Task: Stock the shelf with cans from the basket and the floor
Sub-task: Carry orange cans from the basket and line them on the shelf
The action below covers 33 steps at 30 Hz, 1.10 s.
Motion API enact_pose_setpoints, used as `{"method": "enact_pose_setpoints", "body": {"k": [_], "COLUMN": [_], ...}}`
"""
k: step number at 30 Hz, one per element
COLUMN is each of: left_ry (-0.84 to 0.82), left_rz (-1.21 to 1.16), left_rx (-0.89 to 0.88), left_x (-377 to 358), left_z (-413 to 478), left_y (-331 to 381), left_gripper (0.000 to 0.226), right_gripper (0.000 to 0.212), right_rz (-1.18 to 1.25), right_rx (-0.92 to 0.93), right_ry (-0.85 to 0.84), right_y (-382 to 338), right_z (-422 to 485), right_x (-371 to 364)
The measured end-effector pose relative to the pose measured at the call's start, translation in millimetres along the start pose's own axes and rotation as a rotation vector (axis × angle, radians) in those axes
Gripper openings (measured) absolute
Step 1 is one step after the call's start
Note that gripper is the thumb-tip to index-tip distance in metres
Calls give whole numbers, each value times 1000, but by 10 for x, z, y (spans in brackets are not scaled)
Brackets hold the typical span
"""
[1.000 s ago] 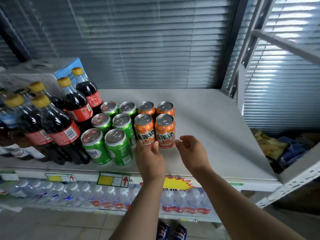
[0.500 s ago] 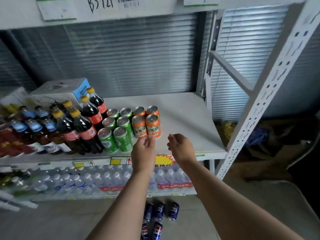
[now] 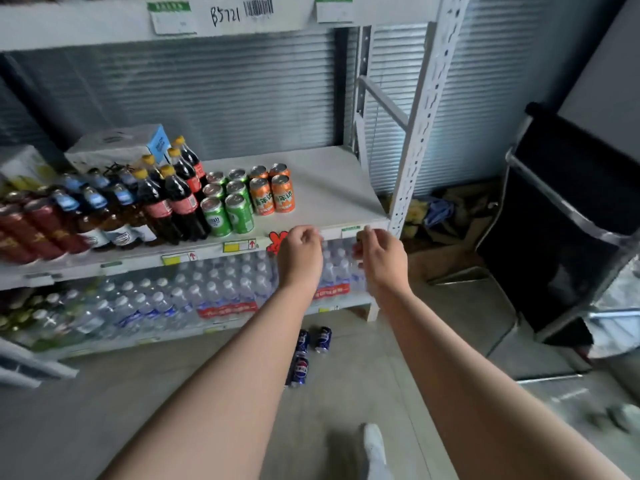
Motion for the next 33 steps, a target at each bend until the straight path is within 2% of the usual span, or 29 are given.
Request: {"method": "enact_pose_setpoints", "body": {"k": [6, 10, 15, 18, 23, 28, 33], "left_ry": [-166, -239, -315, -385, -586, -764, -902], "left_rz": [-37, -58, -74, -25, -14, 8, 65], "left_rx": [25, 39, 16, -38, -110, -92, -85], "left_x": [-204, -390, -679, -991, -1557, -2134, -2652], "left_z": [-835, -1339, -1876, -2257, -3100, -4071, -4956], "left_y": [-143, -153, -104, -47, 5, -170, -425], "left_gripper": [21, 17, 15, 16, 21, 15, 19], "right_gripper": [36, 40, 35, 37, 28, 26, 26], "right_rz": [40, 31, 57, 80, 136, 130, 169], "right_rx": [-38, -75, -128, -145, -198, -221, -230], "right_ry": [98, 140, 211, 291, 431, 573, 714], "right_y": [-9, 62, 217, 375, 688, 1043, 1391], "right_z": [-784, -1145, -1549, -1792, -2281, -2928, -3606], "right_x": [661, 1088, 1670, 2151, 2981, 3851, 4628]}}
Point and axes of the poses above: each hand's wrist, its own z-axis towards the middle knuckle, its own x-axis out of the back of the hand, y = z × x, the point moved 5 cm from there along z, towards the middle knuckle, and after that the axes turned 4 degrees about x, right-handed, at the moved point
